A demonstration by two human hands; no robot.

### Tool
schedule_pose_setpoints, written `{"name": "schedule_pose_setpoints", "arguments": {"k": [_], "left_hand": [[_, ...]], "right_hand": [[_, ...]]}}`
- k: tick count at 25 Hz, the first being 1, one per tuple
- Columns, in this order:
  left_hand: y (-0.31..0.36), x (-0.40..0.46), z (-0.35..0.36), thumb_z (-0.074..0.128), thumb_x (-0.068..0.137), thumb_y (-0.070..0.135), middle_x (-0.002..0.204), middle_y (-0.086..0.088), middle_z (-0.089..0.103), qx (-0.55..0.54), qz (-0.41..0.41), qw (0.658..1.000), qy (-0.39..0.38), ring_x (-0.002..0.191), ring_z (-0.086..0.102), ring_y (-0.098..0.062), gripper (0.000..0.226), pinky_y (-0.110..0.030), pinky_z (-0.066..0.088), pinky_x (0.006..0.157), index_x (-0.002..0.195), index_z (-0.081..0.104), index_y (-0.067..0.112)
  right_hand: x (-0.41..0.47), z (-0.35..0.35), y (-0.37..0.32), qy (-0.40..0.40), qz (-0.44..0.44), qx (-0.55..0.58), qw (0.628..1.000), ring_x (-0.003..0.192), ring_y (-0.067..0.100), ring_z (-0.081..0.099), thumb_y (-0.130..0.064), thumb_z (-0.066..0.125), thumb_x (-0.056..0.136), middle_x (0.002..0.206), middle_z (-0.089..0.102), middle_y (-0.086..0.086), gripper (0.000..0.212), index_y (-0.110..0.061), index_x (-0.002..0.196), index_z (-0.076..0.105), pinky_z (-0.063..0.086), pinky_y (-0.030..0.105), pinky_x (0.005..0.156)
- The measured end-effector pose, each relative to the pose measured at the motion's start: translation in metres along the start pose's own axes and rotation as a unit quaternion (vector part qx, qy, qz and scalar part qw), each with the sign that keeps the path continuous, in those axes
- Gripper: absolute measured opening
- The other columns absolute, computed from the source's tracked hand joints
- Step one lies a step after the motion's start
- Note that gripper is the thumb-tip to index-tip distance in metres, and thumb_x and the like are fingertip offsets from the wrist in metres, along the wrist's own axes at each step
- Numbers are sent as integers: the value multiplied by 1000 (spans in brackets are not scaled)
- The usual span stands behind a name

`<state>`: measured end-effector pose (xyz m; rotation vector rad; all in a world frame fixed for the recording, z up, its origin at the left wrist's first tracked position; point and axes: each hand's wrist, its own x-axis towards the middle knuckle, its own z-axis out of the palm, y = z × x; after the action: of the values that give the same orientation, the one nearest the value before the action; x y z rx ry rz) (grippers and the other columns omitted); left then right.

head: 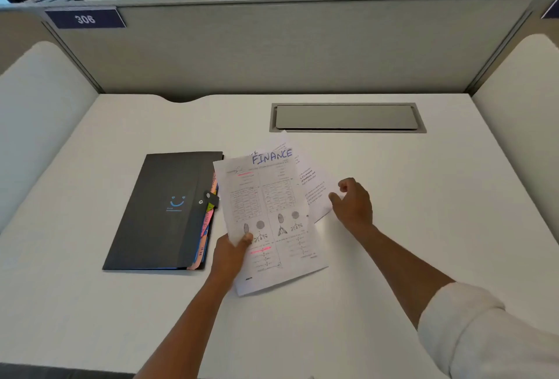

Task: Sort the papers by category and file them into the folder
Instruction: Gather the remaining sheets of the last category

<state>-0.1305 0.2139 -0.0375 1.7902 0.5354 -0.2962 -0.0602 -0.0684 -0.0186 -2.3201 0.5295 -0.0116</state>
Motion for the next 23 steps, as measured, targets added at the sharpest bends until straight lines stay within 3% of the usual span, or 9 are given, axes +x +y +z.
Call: {"name": "schedule_pose_setpoints", "arguments": {"k": [4,11,15,20,23], "left_hand": [[-17,-4,-7,64,93,31,94,0,75,3,-28,1000,10,80,74,-20,23,-38,61,71,111,64,18],[-28,-7,-11,64,92,33,96,-1,75,6,-63,998,15,80,74,-23,22,-40,61,70,110,62,21],[-33,-4,-11,67,91,32,97,-3,76,-33,-83,996,15,83,74,-26,27,-49,60,78,114,64,18],[-30,-5,-12,66,92,28,102,-5,75,-56,-84,995,17,86,73,-29,29,-48,60,77,118,61,17],[-31,-8,-13,67,91,27,103,-6,74,-61,-85,994,14,87,73,-29,30,-47,60,77,119,61,17]], "right_hand": [[30,11,-13,-70,48,-185,979,118,34,47,-45,75,74,128,50,13,75,-12,131,40,43,44,94],[31,32,-23,-65,66,-263,960,119,32,44,-47,78,70,130,44,15,94,-13,141,25,38,46,93],[28,24,-12,-73,83,-259,959,118,31,46,-49,75,73,125,53,12,80,-12,132,35,37,43,92],[19,8,7,-60,81,-265,959,114,30,50,-45,71,79,120,56,10,51,-12,116,55,42,41,90],[11,-7,28,-66,100,-173,978,97,30,63,-32,65,79,106,64,9,30,-12,101,61,49,33,74]]}}
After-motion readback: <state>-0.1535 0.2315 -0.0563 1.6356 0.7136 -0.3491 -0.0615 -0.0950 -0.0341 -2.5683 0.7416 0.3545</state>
